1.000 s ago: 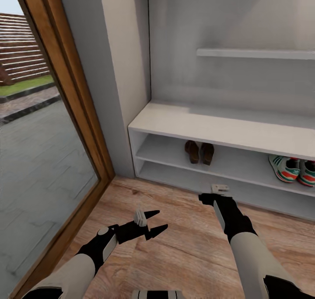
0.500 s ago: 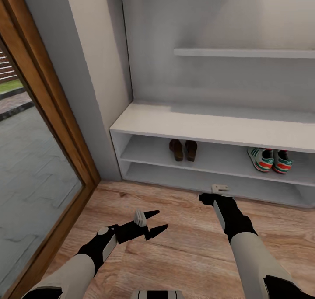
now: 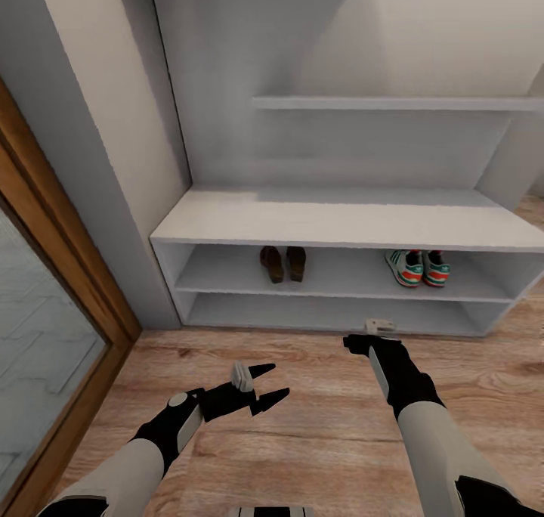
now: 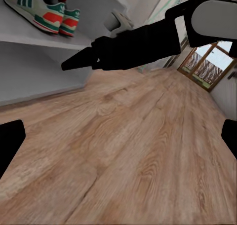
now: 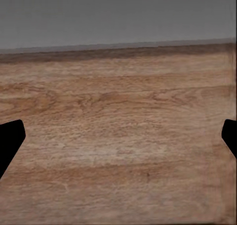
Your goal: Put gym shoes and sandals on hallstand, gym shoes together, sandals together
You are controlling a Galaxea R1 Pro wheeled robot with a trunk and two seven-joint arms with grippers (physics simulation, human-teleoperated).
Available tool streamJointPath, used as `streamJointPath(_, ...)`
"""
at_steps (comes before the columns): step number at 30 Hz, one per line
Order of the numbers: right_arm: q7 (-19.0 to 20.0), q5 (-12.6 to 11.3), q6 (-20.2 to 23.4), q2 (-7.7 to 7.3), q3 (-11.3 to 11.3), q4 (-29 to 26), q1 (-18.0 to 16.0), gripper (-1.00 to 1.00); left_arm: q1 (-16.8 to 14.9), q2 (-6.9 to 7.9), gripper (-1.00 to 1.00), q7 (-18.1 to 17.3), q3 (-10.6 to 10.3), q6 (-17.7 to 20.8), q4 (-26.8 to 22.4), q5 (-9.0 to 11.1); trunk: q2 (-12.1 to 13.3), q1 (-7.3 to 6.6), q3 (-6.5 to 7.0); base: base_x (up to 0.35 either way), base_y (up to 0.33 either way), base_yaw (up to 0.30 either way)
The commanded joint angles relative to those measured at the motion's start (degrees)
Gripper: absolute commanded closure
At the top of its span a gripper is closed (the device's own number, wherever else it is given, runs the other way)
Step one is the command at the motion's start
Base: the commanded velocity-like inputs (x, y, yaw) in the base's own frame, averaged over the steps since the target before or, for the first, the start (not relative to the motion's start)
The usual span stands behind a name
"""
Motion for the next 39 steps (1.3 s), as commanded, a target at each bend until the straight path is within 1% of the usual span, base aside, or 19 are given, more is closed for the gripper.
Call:
streamJointPath(1,0.1,0.5,0.3,0.08,-0.2,-0.1,0.0,-1.0,0.0,0.0,-1.0,-0.2,0.1,-0.3,0.0,0.1,0.0,-0.03,0.18,0.0,0.0,-0.291)
streamJointPath(8,0.1,0.5,0.3,0.08,-0.2,0.0,0.0,-1.0,0.0,0.0,-1.0,-0.2,0.1,-0.3,0.0,0.1,0.1,-0.21,1.73,0.0,0.0,-0.285)
streamJointPath(10,0.1,0.5,0.3,0.09,-0.2,0.0,0.0,-1.0,0.0,0.0,-1.0,-0.2,0.1,-0.3,0.0,0.1,0.1,-0.27,2.18,0.0,0.0,-0.096)
streamJointPath(29,0.3,0.3,0.6,0.08,-0.2,0.1,0.0,-1.0,0.0,0.0,-1.0,-0.2,0.1,-0.3,0.0,0.1,0.4,-0.75,6.38,0.0,0.0,-0.008)
streamJointPath(30,0.4,-0.2,0.7,0.08,-0.2,0.1,0.0,-1.0,0.0,0.0,-1.0,-0.2,0.1,-0.3,0.0,0.1,0.4,-0.78,6.61,0.0,0.0,0.0)
streamJointPath(31,0.4,-1.5,0.7,0.07,-0.2,0.2,0.0,-1.0,0.0,0.0,-1.0,-0.2,0.1,-0.3,0.0,0.1,0.8,-0.99,6.79,0.0,0.0,0.0)
streamJointPath(33,0.6,-2.7,0.7,0.07,-0.2,0.2,0.0,-1.0,0.0,0.03,-1.0,-0.2,0.1,-0.3,0.0,0.0,1.6,-1.43,7.15,0.0,0.0,0.0)
streamJointPath(34,1.2,-4.1,0.8,0.07,-0.2,0.2,0.0,-1.0,0.0,0.05,-1.0,-0.2,0.1,-0.3,0.0,0.0,2.0,-1.65,7.33,0.0,0.0,0.0)
streamJointPath(35,1.6,-4.8,0.8,0.05,-0.2,0.2,0.0,-1.0,0.0,0.07,-1.0,-0.2,0.1,-0.3,0.0,0.0,2.4,-1.87,7.51,0.0,0.0,0.0)
streamJointPath(37,4.4,-7.3,0.8,0.0,-0.2,1.1,0.0,-1.0,0.0,0.16,-1.0,-0.3,0.2,-0.3,0.0,0.0,3.2,-2.31,7.86,0.0,0.0,0.0)
streamJointPath(38,6.9,-8.7,0.8,-0.05,-0.3,3.3,0.0,-1.0,0.0,0.21,-1.0,-0.3,0.2,-0.3,0.0,0.0,3.6,-2.53,8.04,0.0,0.0,0.0)
streamJointPath(39,8.9,-9.5,0.8,-0.07,-0.3,5.6,-0.1,-1.0,0.0,0.23,-1.0,-0.3,0.2,-0.3,-0.1,0.0,4.0,-2.75,8.22,0.0,0.0,0.0)
